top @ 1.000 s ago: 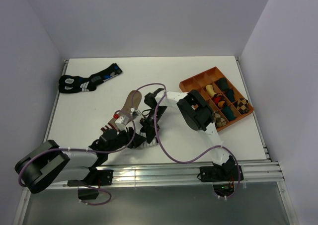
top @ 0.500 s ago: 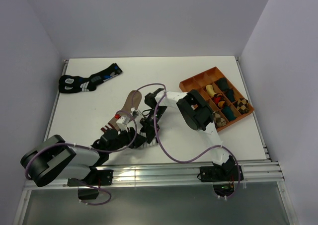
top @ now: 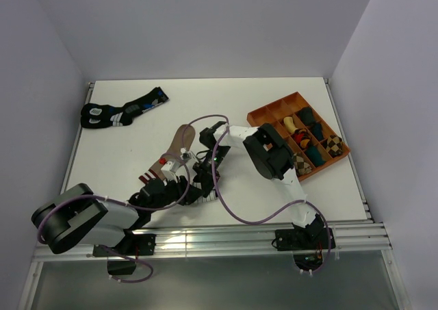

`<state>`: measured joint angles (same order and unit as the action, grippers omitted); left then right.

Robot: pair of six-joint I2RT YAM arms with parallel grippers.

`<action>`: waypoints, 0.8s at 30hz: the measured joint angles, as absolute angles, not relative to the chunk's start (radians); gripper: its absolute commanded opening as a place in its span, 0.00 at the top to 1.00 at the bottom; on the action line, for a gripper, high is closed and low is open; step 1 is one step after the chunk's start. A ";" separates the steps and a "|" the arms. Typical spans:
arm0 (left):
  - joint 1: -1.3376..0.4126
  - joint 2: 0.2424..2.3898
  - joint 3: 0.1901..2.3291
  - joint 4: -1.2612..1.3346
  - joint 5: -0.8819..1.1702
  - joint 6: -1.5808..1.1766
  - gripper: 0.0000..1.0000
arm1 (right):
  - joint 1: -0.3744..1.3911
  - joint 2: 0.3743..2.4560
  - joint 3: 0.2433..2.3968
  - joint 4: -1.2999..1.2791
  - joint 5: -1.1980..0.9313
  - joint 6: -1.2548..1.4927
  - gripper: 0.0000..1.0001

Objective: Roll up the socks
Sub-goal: Roll the sock at the center of the board.

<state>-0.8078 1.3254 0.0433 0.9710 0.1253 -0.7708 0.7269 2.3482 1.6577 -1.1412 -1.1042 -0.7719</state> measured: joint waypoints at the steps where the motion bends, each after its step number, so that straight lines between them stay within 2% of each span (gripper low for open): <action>1: -0.811 1.325 0.043 0.970 0.119 -0.773 0.55 | 0.726 2.349 1.659 -1.144 -1.105 -0.774 0.86; 24: -0.838 1.306 0.043 0.923 0.047 -0.794 0.57 | 0.696 2.395 1.718 -1.202 -1.117 -0.779 0.86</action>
